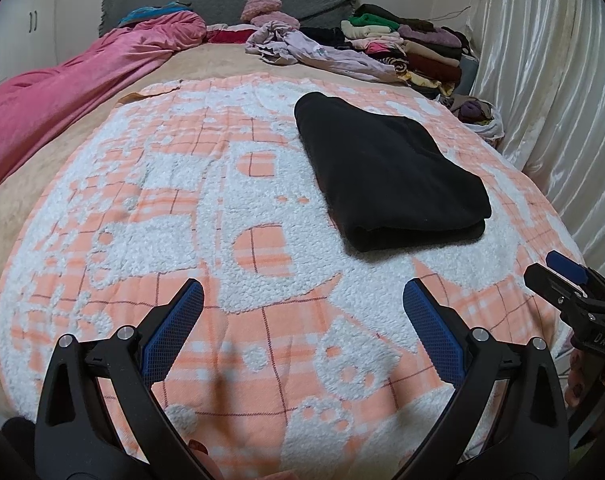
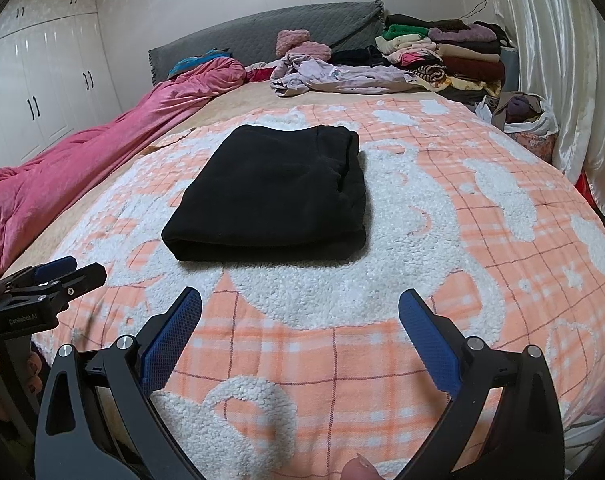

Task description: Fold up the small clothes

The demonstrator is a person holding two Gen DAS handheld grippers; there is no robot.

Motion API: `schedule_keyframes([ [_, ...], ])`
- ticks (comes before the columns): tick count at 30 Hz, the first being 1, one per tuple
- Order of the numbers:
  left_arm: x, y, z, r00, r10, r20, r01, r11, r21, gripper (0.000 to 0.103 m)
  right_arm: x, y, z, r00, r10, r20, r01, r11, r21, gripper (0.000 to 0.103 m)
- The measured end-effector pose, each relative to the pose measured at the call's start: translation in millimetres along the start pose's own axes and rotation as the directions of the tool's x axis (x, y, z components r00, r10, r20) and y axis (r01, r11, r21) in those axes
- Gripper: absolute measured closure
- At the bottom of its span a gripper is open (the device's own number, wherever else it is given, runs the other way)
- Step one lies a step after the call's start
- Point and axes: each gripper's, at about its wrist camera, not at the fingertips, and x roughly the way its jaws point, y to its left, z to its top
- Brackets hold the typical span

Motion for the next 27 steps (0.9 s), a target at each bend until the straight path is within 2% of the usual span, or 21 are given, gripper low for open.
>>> schedule_keyframes([
  [17, -0.8, 3.6, -0.4, 1.0, -0.01, -0.002, 0.01, 1.0, 0.005, 0.009, 3.4, -6.1, -2.5, 1.0, -0.022, -0.01, 0.022, 1.0, 0.017, 0.004],
  [24, -1.7, 7.9, -4.3, 1.0, -0.015, -0.021, 0.015, 1.0, 0.005, 0.009, 5.6, -24.1, -5.2, 0.994, -0.102, -0.026, 0.104, 0.993, 0.054, 0.004],
  [27, -0.5, 17.5, -6.1, 0.998, 0.053, -0.035, -0.054, 0.998, -0.014, 0.01, 1.5, -38.9, -6.5, 0.985, -0.171, -0.012, 0.171, 0.982, 0.076, 0.004],
])
